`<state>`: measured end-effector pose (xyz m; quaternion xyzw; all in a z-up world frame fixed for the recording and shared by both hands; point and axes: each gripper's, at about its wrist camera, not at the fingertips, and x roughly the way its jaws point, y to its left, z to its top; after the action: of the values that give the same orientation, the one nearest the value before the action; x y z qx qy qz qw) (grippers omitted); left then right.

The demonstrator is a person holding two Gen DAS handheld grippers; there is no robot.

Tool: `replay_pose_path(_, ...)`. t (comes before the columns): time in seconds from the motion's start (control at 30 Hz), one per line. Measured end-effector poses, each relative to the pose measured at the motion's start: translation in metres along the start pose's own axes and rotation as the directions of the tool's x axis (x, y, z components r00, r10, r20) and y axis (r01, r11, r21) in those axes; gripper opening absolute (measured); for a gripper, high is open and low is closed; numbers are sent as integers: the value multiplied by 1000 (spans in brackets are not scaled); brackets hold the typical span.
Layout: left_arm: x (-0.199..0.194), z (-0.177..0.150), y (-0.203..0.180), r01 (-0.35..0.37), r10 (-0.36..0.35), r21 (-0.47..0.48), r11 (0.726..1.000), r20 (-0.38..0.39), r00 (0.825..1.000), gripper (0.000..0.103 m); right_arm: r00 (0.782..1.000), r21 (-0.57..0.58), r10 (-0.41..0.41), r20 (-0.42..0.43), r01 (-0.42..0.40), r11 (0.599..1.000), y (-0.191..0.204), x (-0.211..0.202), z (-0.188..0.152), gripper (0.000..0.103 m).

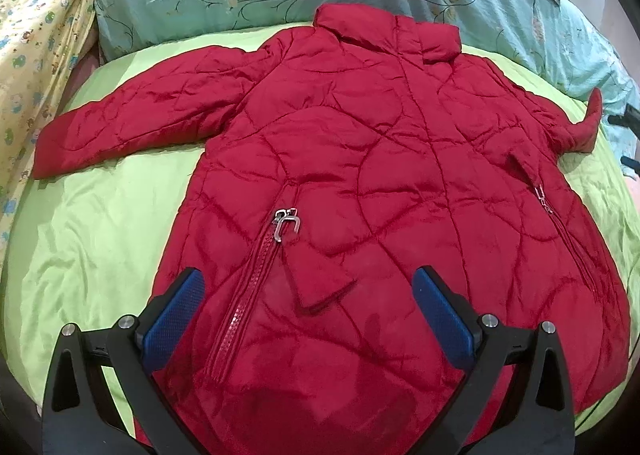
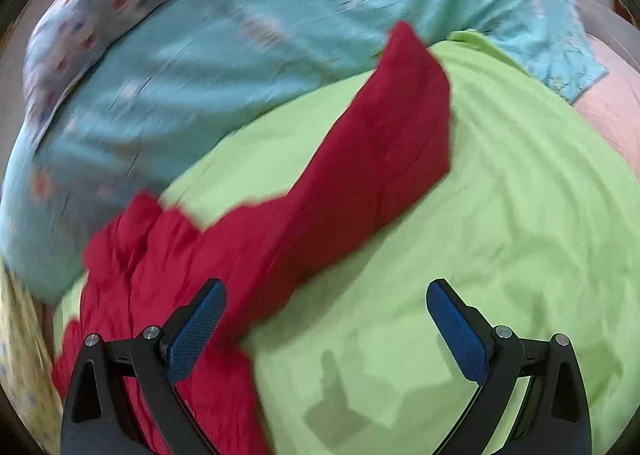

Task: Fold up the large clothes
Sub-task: 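Reach the right tool to the jacket sleeve and grasp its cuff, then carry the grasped sleeve with the right tool across the jacket body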

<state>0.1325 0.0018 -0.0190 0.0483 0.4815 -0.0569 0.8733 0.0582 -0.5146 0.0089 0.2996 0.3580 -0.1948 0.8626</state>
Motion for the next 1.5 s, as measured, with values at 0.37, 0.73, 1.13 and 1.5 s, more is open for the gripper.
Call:
replay_pose_path(0.37,11,10,-8,-24,23,28,999,6,1000,103,991,140,-124,51,116,983,-29,74,83,89)
replay_pose_path(0.73,18,8,-5,37,-37,-16,999,-19,999,103,996,58,-52,67,48,997,-10,70,65,13)
replay_pose_path(1.13,17,0,12,92,-95,-69,993,-55,994,103,974,-189,227,7,-221,957,107,29,-13,12)
replay_pose_path(1.5,11,9,48,248,-255,-165,955,-23,967,103,910,-435,374,-178,-414,800,240,49,-121,12)
